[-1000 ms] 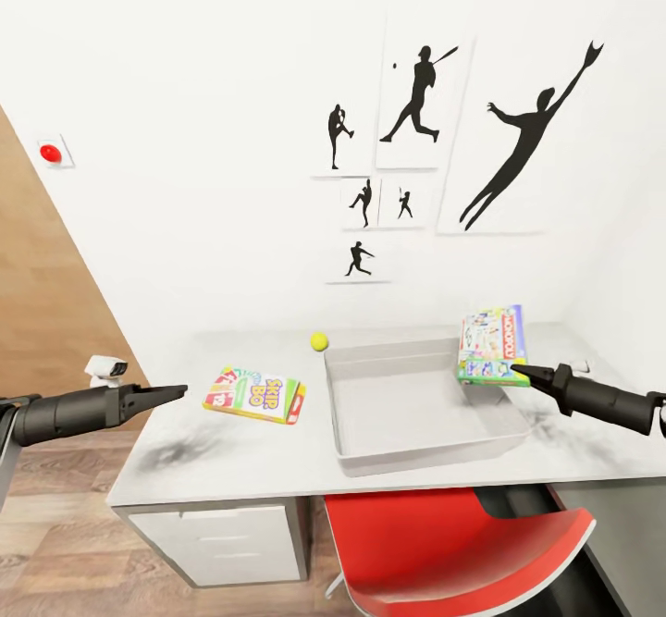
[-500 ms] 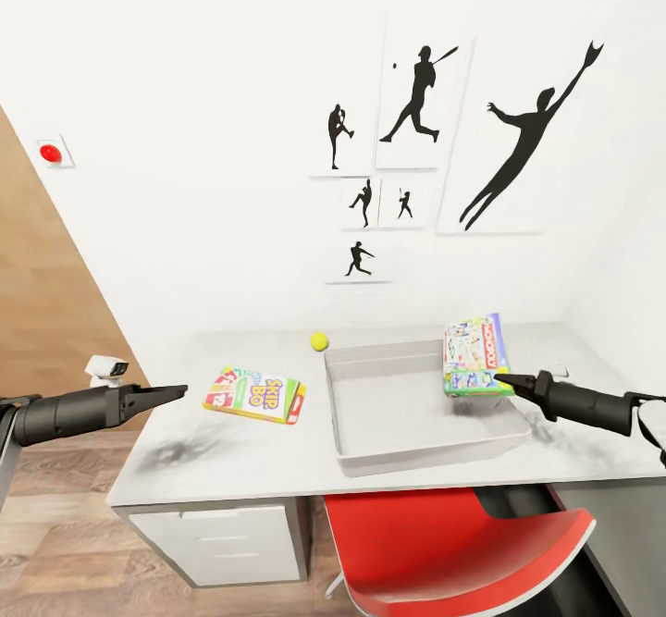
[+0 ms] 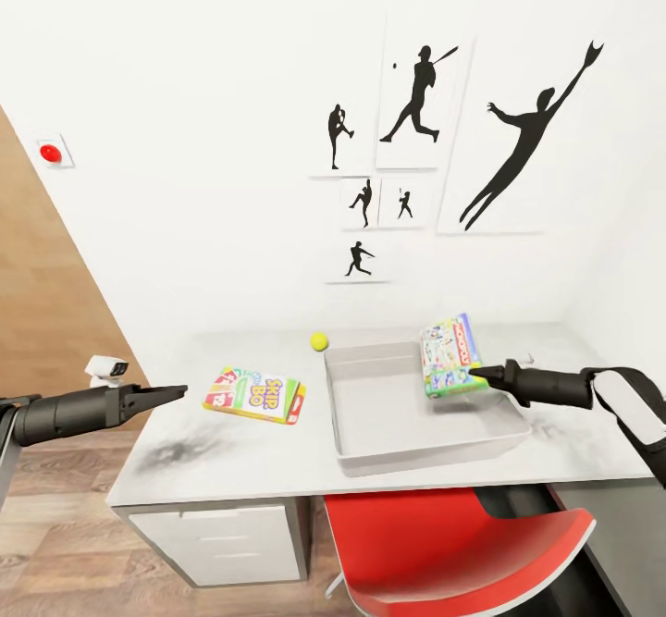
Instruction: Put all the toys in the child's room - the three board games (two on the bed and one on the table), the two jigsaw puzzles on the table, and the tennis ball on the table - inside the toy box on the table in the child's room.
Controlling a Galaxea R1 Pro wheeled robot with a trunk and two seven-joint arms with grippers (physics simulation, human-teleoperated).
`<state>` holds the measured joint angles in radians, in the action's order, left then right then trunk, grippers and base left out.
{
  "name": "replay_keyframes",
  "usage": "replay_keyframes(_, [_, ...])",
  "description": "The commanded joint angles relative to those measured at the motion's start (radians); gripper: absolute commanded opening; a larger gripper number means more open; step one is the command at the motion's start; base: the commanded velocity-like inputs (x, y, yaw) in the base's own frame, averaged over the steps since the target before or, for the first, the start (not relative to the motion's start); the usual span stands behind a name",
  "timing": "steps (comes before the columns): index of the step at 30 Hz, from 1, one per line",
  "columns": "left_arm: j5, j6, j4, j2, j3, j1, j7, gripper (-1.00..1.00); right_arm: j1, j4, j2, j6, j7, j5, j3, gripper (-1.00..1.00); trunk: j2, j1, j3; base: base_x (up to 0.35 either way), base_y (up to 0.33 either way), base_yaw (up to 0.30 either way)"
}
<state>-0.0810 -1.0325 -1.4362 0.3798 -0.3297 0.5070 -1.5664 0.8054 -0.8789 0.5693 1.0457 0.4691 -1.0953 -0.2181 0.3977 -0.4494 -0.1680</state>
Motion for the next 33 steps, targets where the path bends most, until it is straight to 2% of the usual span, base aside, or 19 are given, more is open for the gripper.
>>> replay_keyframes(1, [0.001,-0.011,0.000,0.000,0.000,0.001,-0.004,1.00,0.017,0.038,-0.008,0.001,0.010,0.001,-0.015,-1.00,0.002,-0.001,-0.002,0.000,0.000,0.000])
replay_keyframes(4, [0.002,-0.011,0.000,0.000,0.000,0.001,-0.004,1.00,0.049,0.096,-0.025,0.001,0.003,0.004,-0.045,-1.00,0.002,-0.001,-0.002,0.000,0.000,0.000])
replay_keyframes(9, [0.003,-0.011,0.000,0.001,0.000,0.001,-0.004,1.00,0.081,0.145,-0.036,0.001,-0.026,0.006,-0.083,-1.00,0.002,-0.001,-0.002,0.000,0.000,0.000])
replay_keyframes(22, [0.004,-0.011,0.002,0.002,0.001,0.001,-0.004,1.00,0.119,0.245,-0.042,0.001,-0.059,0.006,-0.134,-1.00,0.002,-0.001,-0.002,0.000,0.000,0.000])
replay_keyframes(26, [0.004,-0.011,0.002,0.002,0.001,0.001,-0.004,1.00,0.155,0.302,-0.045,0.001,-0.083,0.006,-0.196,-1.00,0.002,-0.001,-0.002,0.000,0.000,0.000])
replay_keyframes(29, [0.003,-0.011,0.002,0.002,0.001,0.001,-0.004,1.00,0.180,0.334,-0.059,0.001,-0.087,0.006,-0.241,-1.00,0.002,-0.001,-0.002,0.000,0.000,0.000])
replay_keyframes(33, [0.004,-0.011,0.003,0.002,0.003,0.001,-0.004,1.00,0.199,0.364,-0.082,0.001,-0.088,0.006,-0.260,-1.00,0.002,-0.001,-0.002,0.000,0.000,0.000])
